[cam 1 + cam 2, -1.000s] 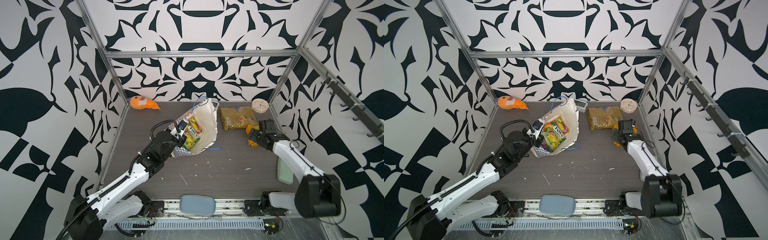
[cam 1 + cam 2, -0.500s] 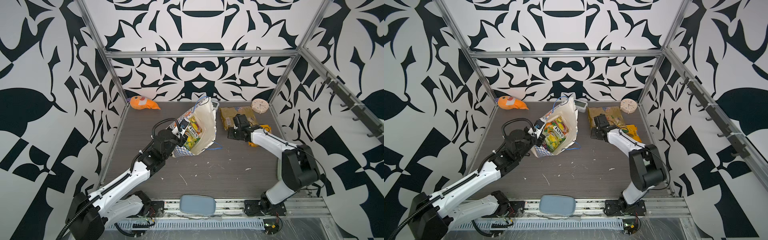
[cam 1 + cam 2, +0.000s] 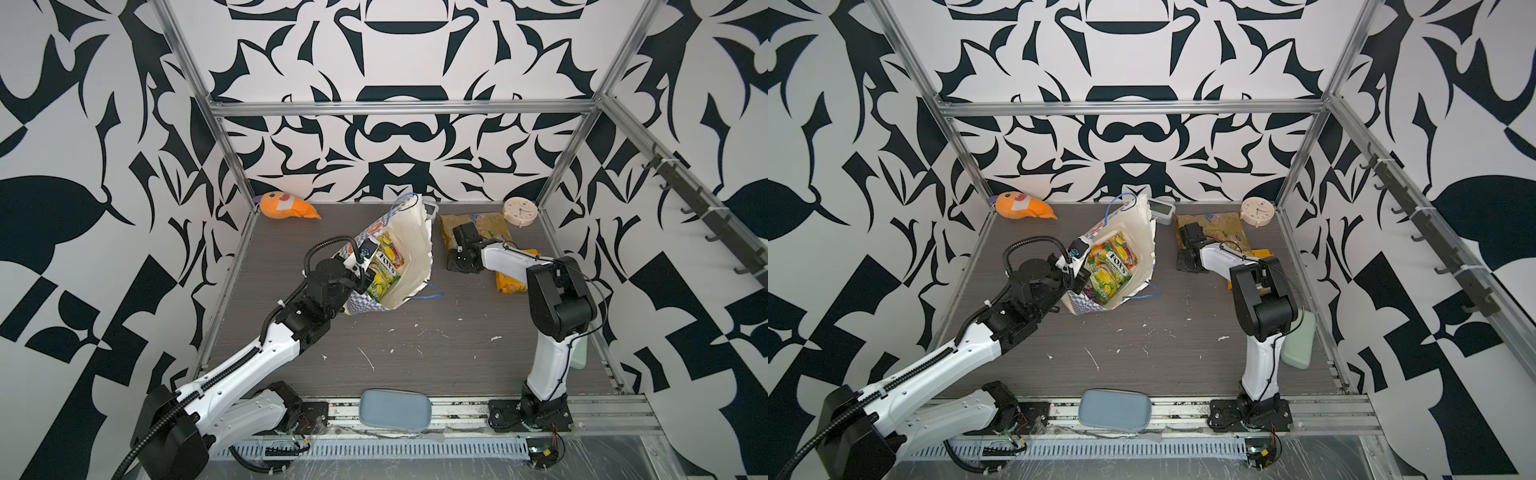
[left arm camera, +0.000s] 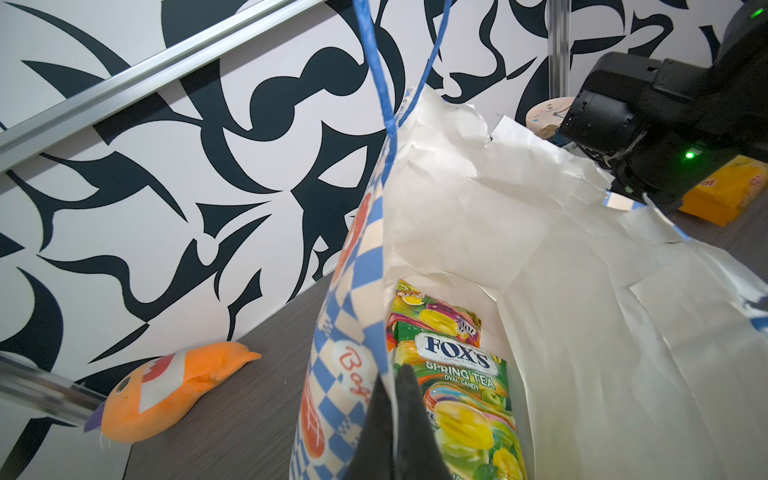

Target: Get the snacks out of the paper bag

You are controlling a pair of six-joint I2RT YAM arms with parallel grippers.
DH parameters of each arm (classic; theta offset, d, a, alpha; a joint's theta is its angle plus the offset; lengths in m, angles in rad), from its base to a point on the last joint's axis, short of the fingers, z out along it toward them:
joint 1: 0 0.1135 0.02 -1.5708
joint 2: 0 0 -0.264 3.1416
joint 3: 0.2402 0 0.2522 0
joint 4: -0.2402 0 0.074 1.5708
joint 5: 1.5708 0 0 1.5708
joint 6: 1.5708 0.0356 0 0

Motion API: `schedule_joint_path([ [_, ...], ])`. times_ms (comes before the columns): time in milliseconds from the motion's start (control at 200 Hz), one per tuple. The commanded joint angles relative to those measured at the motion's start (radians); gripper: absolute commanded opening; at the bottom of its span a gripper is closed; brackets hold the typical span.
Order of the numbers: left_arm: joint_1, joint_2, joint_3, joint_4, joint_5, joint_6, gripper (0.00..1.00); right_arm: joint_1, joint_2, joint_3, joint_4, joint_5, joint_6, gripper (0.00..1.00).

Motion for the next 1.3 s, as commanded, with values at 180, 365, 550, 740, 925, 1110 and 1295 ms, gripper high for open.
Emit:
schedule_joint_path([
  [180,-0.008,-0.038,0.023,0.024,0.010,0.006,0.00,-0.004,0.017,0.083,0.023,0.109,-0.042,0.00],
  [365,-0.008,-0.034,0.024,0.028,0.009,0.005,0.00,-0.005,0.007,0.087,0.023,0.129,-0.049,0.00],
  [550,-0.008,-0.040,0.018,0.032,0.010,0.007,0.00,-0.005,-0.023,0.105,-0.003,0.118,-0.107,0.00],
  [740,-0.008,-0.038,0.016,0.030,0.006,0.009,0.00,0.000,-0.234,0.040,0.025,0.005,-0.118,0.05],
  [925,-0.008,-0.028,0.013,0.031,0.010,0.017,0.00,0.035,-0.607,-0.085,0.160,-0.186,-0.164,0.08],
  [1110,-0.008,-0.009,0.027,0.053,0.015,0.054,0.00,0.129,-0.750,-0.055,0.106,-0.585,-0.275,0.08],
  [1295,-0.008,0.016,0.036,0.094,0.016,0.081,0.00,0.274,-0.678,-0.033,0.010,-0.537,-0.354,0.08],
])
